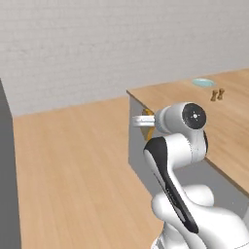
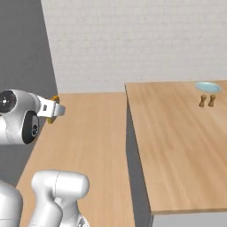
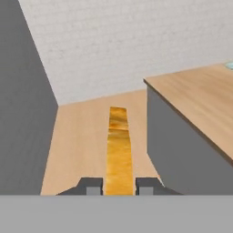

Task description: Start the toaster. Once the lever pops up, take the bread to the plate on the dining counter.

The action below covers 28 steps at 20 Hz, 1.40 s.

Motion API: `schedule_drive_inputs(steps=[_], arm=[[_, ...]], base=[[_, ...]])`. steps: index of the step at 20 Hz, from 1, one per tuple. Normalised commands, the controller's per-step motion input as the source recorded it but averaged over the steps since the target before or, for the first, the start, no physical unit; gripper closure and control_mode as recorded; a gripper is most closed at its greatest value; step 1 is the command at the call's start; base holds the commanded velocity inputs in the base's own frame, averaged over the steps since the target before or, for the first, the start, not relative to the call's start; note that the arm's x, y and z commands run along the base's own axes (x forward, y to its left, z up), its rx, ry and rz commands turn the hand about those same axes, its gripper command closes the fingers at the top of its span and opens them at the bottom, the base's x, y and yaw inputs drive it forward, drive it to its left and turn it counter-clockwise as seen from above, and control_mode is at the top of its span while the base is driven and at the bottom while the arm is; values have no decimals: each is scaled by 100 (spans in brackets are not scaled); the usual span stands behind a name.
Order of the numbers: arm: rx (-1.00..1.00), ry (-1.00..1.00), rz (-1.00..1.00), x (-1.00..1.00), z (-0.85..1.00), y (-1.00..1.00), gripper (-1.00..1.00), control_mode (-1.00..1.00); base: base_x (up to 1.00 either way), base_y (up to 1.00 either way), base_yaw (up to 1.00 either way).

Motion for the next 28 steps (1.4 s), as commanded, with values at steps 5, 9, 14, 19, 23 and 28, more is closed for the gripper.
schedule_drive_inputs(steps=[5, 9, 14, 19, 23, 28], arm=[[0, 0, 0, 0, 0, 0, 100, 100], [0, 0, 0, 0, 0, 0, 100, 100], [0, 0, 0, 0, 0, 0, 100, 100], [0, 0, 0, 0, 0, 0, 100, 100], [0, 0, 0, 0, 0, 0, 100, 100], [0, 0, 0, 0, 0, 0, 100, 100]], base=[[100, 100, 0], [100, 100, -1], [100, 100, -3], [100, 100, -5], [100, 91, -2], [100, 36, -22]])
